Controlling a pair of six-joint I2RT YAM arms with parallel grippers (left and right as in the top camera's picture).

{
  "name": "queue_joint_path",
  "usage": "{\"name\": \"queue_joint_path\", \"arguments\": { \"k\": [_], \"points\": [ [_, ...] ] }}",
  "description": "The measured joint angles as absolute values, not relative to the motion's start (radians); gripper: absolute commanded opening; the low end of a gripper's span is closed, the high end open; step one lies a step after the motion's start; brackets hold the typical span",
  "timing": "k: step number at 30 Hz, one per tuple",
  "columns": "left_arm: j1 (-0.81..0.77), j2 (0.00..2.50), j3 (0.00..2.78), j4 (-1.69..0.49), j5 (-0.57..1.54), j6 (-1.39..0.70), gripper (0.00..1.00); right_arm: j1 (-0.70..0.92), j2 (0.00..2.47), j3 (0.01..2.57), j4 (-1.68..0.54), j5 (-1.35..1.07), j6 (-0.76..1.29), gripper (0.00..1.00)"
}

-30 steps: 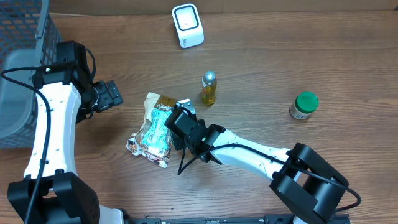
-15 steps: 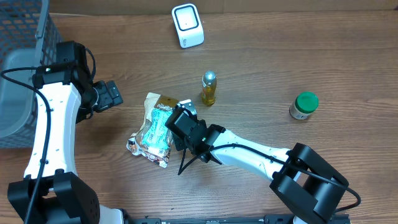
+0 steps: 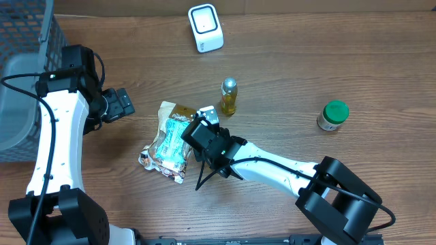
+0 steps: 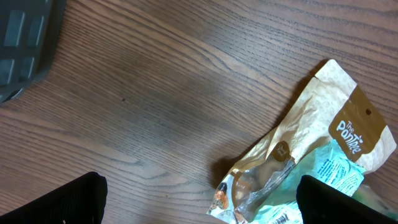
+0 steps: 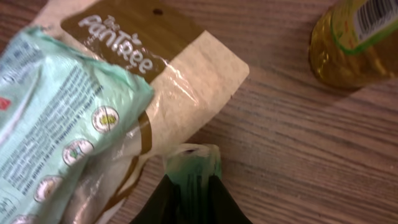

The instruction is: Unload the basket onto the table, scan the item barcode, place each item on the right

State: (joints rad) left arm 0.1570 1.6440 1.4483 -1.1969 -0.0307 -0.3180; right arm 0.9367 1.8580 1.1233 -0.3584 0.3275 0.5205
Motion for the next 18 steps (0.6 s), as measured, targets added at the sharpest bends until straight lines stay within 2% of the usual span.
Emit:
{"name": "queue_joint_path", "arguments": {
  "k": [5, 11, 18],
  "points": [
    [0.157, 1.644, 1.448, -1.197, -0.030, -0.318, 1.00, 0.937, 1.858, 1.123, -0.352, 0.345, 0.523, 0.32],
    [0.157, 1.644, 1.448, -1.197, -0.031, -0.318, 1.00, 0.937, 1.858, 1.123, -0.352, 0.349, 0.522, 0.67],
    [0.157, 1.644, 1.448, -1.197, -0.031, -0.318, 1.00, 0.937, 1.858, 1.123, -0.352, 0.349, 0.524, 0.84]
  ]
}}
